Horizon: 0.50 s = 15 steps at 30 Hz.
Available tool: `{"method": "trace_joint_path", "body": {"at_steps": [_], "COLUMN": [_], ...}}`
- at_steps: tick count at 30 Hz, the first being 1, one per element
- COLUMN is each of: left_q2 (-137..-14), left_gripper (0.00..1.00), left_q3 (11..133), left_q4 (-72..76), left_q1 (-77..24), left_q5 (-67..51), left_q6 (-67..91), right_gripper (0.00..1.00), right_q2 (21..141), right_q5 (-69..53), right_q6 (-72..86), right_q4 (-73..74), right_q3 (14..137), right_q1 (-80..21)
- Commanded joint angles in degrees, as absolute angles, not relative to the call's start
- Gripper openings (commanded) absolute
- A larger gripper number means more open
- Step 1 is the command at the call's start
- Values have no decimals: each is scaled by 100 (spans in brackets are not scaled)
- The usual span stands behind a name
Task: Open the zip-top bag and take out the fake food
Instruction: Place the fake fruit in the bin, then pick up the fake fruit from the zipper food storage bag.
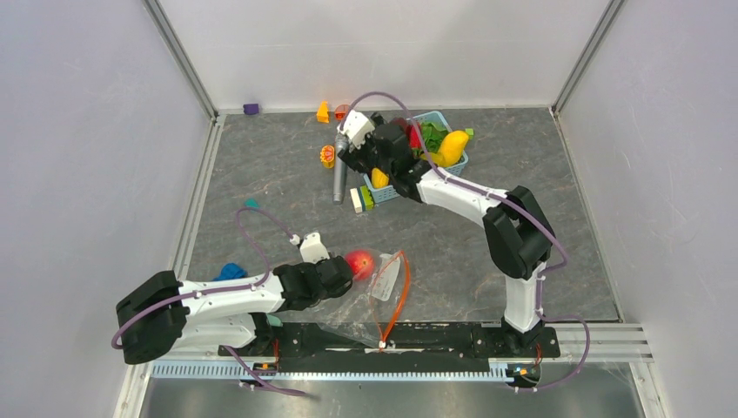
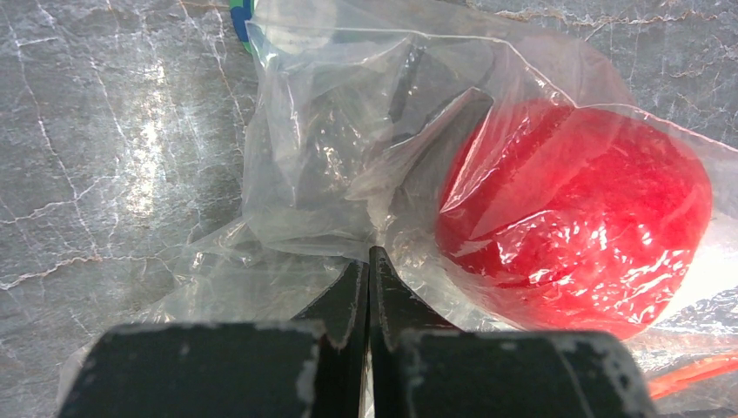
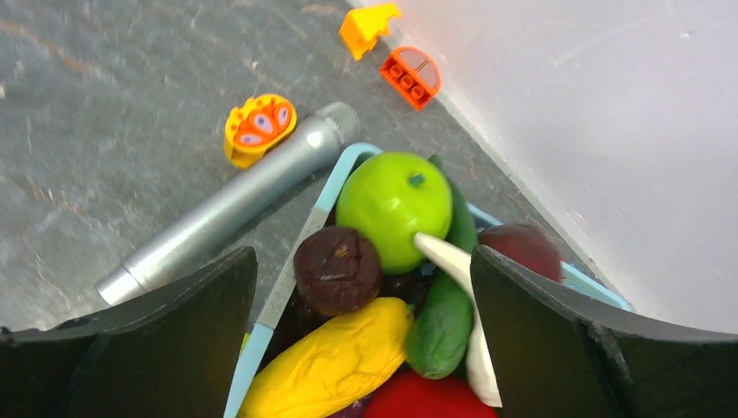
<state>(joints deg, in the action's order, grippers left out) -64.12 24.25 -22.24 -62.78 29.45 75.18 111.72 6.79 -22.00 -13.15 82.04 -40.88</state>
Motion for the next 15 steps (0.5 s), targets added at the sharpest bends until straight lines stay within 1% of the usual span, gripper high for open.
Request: {"method": "trace_joint_path", "body": {"at_steps": [1, 4, 7, 11, 13, 15], "left_q2": [-6359, -6359, -6327, -6177, -6036, -5866], "left_gripper": [2, 2, 3, 14, 19, 29], "left_q3": [2408, 2412, 2425, 2469, 2494, 2509], "left_q4": [-2294, -2285, -2305, -2436, -2537, -2632], "left_q1": [-6273, -6273, -6269, -6273, -6271, -6263], "left_q5": [3076, 3085, 3068, 3090, 3124, 3170], "left_q6": [7595, 7592, 7562, 7533, 7532, 7535], "right_gripper": [98, 98, 94, 87, 81, 73], "right_q2": [10631, 10166, 9256, 7946, 7322, 6712], "right_q5": [1128, 832, 497, 79, -66, -567], "right_q6": [-1009, -347, 453, 1044, 1279, 1449], "right_q4": [-155, 927, 1220, 1347, 1419, 1302], "right_q3": [9331, 9400, 8549, 7063, 6276, 5479], "right_q1": [-4052, -4036, -4028, -4033, -4039, -4043]}}
